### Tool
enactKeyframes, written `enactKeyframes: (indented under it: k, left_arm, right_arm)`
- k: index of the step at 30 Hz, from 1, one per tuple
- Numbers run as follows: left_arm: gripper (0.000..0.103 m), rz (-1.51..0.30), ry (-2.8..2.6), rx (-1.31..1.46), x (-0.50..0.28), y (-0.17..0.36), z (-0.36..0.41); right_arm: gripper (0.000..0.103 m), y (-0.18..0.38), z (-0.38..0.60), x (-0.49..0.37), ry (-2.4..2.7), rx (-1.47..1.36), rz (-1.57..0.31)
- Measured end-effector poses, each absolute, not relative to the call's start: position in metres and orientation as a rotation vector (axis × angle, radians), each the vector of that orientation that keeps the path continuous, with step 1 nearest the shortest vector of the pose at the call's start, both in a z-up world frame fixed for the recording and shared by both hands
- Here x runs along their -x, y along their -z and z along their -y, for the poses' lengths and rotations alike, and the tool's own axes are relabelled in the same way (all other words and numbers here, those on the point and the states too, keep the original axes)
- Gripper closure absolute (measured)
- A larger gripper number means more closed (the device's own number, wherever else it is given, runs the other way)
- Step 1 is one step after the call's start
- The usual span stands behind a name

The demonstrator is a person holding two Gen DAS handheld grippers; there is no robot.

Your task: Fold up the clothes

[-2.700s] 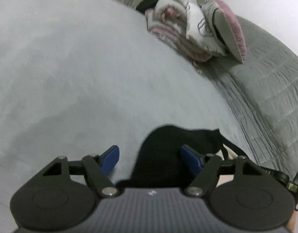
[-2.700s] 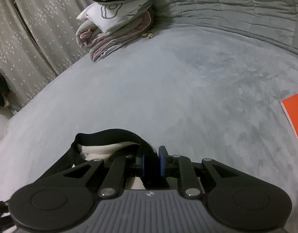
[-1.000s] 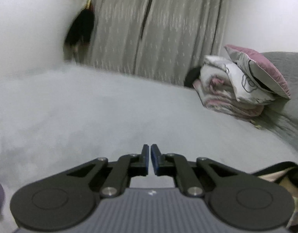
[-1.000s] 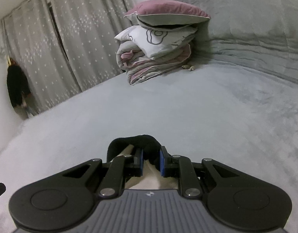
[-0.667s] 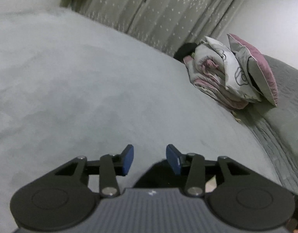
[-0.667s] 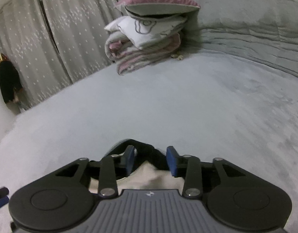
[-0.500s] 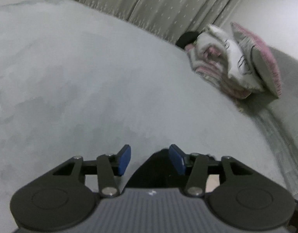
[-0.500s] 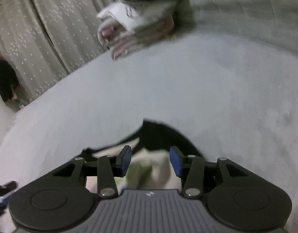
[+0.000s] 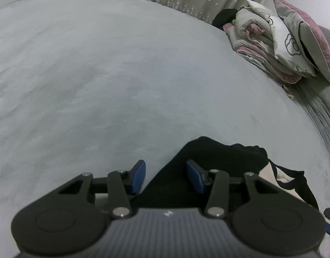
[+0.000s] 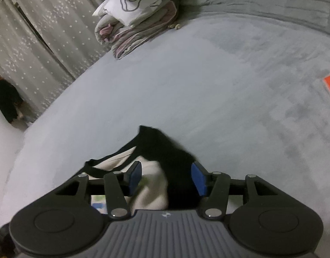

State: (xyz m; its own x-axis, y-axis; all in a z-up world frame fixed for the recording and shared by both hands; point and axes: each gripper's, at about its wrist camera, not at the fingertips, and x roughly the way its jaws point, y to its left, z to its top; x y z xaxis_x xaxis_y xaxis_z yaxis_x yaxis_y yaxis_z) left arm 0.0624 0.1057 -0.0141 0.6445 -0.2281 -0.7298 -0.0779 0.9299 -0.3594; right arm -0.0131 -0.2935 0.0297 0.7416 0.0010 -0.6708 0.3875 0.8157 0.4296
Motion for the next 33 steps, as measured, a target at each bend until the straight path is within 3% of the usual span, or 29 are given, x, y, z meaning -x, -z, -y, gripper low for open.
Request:
enactKeyframes:
  k: [5, 8, 9, 12, 22, 33]
  left_arm:
    - [0.082, -0.872, 0.105, 0.369, -0.066, 0.015, -0.096]
    - [0.094, -0.852, 0.092, 0.354, -0.065, 0.012, -0.09]
    - [0.094, -0.83, 0.077, 0.342, -0.063, 0.009, -0.088]
    - [0.096, -0.734, 0.041, 0.283, -0.055, -0.005, -0.082]
    - [0.096, -0.49, 0.05, 0.159, -0.031, -0.061, -0.072]
    - [0.096, -0.394, 0.009, 0.001, -0.088, -0.102, -0.065]
  right_arm:
    - [0.051, -0.012, 0.296, -0.002, 0.172, -0.6, -0.827]
    - [0.062, -0.002, 0.29, -0.015, 0.127, -0.588, -0.866]
    - [0.074, -0.002, 0.287, -0.017, 0.128, -0.574, -0.859]
    - [0.081, -0.006, 0.281, -0.017, 0.136, -0.545, -0.828]
    - [0.084, -0.073, 0.265, -0.013, 0.221, -0.413, -0.512]
    - [0.084, -0.092, 0.232, -0.081, 0.177, -0.288, -0.442]
